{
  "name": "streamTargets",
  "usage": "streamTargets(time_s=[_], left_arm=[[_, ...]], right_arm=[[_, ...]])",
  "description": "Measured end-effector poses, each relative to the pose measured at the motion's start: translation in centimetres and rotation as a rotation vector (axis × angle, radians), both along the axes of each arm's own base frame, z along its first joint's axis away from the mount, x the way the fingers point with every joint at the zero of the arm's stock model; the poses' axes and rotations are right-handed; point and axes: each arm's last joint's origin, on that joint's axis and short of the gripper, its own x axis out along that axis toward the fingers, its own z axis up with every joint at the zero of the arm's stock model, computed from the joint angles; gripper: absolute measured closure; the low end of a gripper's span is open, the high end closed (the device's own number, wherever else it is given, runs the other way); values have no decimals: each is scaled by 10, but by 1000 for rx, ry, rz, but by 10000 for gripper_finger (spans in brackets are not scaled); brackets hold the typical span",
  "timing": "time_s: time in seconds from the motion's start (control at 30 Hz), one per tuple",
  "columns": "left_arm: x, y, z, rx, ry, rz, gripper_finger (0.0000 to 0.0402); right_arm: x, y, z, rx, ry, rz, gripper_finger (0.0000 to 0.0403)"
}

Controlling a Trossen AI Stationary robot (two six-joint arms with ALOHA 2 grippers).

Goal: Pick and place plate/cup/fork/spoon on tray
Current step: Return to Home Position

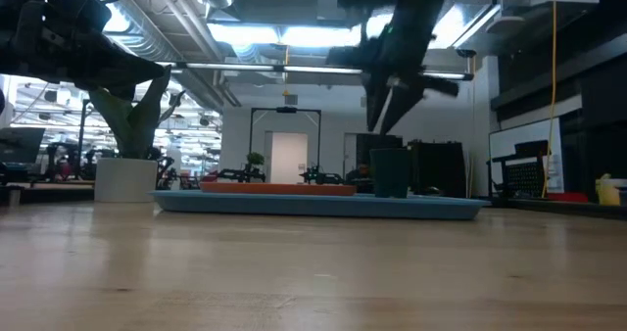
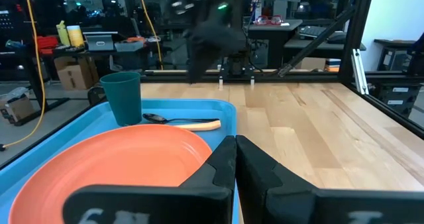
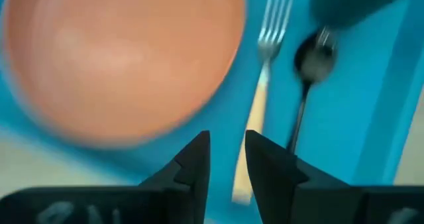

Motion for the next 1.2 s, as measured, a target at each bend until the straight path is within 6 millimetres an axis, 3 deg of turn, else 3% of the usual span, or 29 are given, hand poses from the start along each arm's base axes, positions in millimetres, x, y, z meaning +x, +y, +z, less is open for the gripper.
streamTargets(time_s=[0.13,0.23,0.43,0.57,0.67,0.77,1.03,1.2], left_arm=[[0,0,0,0,0,0,401],[0,0,0,0,1,0,401],[0,0,0,0,0,0,401],[0,0,0,0,1,0,401],[0,0,0,0,0,0,401],[0,0,0,0,0,0,401],[0,0,0,0,1,0,401],[0,0,0,0,1,0,401]], right_arm=[[-10,34,16,5,-24,62,303],[-17,54,28,-144,-38,142,303],[-27,101,47,-455,-6,489,303],[-41,115,62,-521,-25,619,303],[-50,122,56,-566,-91,736,303],[-63,120,38,-585,-207,861,303],[-126,78,-14,-561,-692,992,303],[-165,63,-41,-571,-806,1014,303]])
